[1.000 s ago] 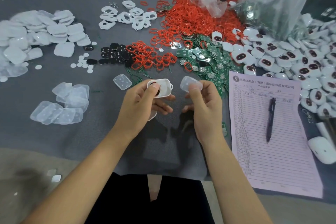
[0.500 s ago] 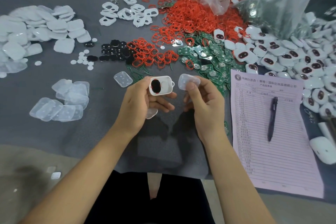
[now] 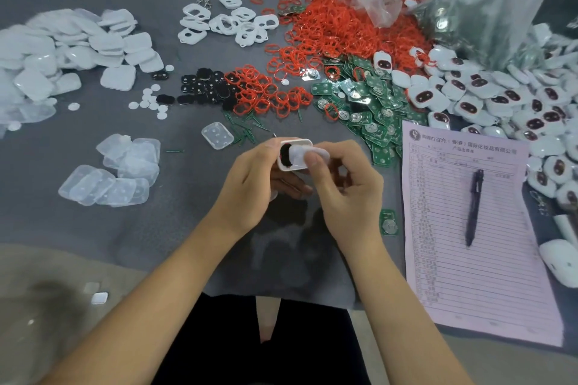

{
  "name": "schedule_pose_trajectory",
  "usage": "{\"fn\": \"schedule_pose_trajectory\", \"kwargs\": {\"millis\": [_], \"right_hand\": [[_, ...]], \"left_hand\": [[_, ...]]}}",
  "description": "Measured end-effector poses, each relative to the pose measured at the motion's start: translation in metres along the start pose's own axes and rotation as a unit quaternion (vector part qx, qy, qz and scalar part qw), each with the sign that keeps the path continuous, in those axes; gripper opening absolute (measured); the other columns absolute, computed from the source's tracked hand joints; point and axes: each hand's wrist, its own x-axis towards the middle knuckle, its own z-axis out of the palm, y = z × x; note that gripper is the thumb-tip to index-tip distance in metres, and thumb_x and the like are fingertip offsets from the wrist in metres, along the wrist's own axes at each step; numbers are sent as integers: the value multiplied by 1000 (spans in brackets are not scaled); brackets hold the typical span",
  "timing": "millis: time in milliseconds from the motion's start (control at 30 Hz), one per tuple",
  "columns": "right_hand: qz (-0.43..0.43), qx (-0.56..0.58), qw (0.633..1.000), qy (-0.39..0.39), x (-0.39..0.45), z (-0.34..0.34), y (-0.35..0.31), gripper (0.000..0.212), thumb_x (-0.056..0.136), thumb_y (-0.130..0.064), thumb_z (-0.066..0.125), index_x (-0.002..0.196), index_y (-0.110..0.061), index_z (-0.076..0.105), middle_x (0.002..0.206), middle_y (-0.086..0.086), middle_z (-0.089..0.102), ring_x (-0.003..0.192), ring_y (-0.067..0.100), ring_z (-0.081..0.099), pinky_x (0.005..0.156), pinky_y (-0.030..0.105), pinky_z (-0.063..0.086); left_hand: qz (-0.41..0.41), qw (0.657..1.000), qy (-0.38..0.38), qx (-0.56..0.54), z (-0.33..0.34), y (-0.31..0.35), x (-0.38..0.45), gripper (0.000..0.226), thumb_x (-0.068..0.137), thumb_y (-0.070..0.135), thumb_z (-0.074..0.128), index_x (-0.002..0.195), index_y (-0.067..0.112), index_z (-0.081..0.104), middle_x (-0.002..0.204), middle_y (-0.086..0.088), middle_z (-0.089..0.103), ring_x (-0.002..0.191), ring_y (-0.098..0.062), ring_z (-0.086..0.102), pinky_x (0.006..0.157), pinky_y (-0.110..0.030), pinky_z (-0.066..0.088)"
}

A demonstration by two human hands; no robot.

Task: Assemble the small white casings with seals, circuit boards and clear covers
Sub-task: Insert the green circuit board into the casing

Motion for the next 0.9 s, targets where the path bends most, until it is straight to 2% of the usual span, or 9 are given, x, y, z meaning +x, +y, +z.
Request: {"fn": "schedule_pose_trajectory", "kwargs": {"millis": [100, 233, 300, 367, 433, 567, 767, 833, 900], "right_hand": [[8, -8, 998, 58, 0, -2, 1, 11, 99, -22, 67, 93, -14, 68, 75, 4, 59, 62, 5, 45, 60, 19, 35], [35, 54, 993, 102, 3, -1, -1, 10, 103, -20, 57, 95, -16, 54, 101, 5, 70, 81, 20, 67, 65, 39, 51], [61, 79, 989, 110, 5, -1, 1, 15, 106, -16, 52, 92, -14, 48, 100, 3, 75, 70, 26, 70, 54, 38, 51], [72, 83, 987, 118, 6, -2, 3, 22, 105, -18, 55, 87, -17, 43, 82, 4, 73, 53, 25, 61, 48, 32, 44], [77, 66, 988, 120, 7, -2, 4, 24, 98, -22, 67, 83, -22, 48, 73, 6, 64, 52, 23, 52, 53, 30, 41], [97, 61, 989, 88, 7, -2, 6, 21, 84, -15, 81, 94, -23, 64, 88, -2, 66, 71, 5, 59, 65, 18, 47], [39, 30, 997, 61, 3, -5, 6, 13, 101, -22, 61, 108, -16, 70, 96, 8, 70, 78, 23, 65, 67, 32, 50], [50, 32, 996, 67, 3, -4, 7, 12, 102, -16, 59, 106, -16, 70, 91, 5, 70, 73, 24, 67, 58, 40, 53], [57, 56, 995, 64, 4, -3, 5, 12, 101, -10, 62, 108, -19, 67, 91, 7, 69, 69, 20, 70, 50, 37, 54]], "left_hand": [[6, 1000, -4, 21, 1, 2, 0, 51, 114, 15, 18, 129, 0, 64, 102, -25, 75, 77, -35, 74, 67, -35, 61], [-5, 1000, -6, 11, 1, 2, 0, 48, 114, 14, 18, 128, 2, 62, 100, -24, 76, 75, -31, 74, 64, -31, 60], [-5, 1000, -9, 6, 1, 1, 1, 48, 114, 14, 18, 126, 4, 63, 101, -24, 76, 75, -30, 74, 64, -30, 59], [-4, 1000, -11, -3, 1, 0, 2, 46, 114, 17, 20, 125, 5, 63, 100, -24, 76, 74, -30, 74, 64, -31, 59], [-3, 1000, -12, -15, 1, -1, 2, 44, 109, 27, 27, 123, 7, 64, 99, -22, 77, 74, -30, 74, 64, -32, 60], [4, 1000, -12, -17, 1, -2, 3, 49, 99, 32, 28, 122, 9, 65, 96, -20, 77, 74, -31, 75, 65, -34, 60], [5, 1000, 0, 3, 1, -1, 2, 47, 112, 21, 23, 126, 4, 64, 97, -21, 77, 74, -31, 74, 65, -34, 61], [0, 1000, 1, 7, 1, 1, 2, 48, 114, 15, 19, 128, 2, 63, 98, -22, 77, 74, -32, 74, 65, -34, 61], [-2, 1000, 2, 5, 1, 2, 1, 49, 113, 14, 18, 128, 1, 63, 98, -23, 77, 74, -31, 74, 65, -34, 61]]}}
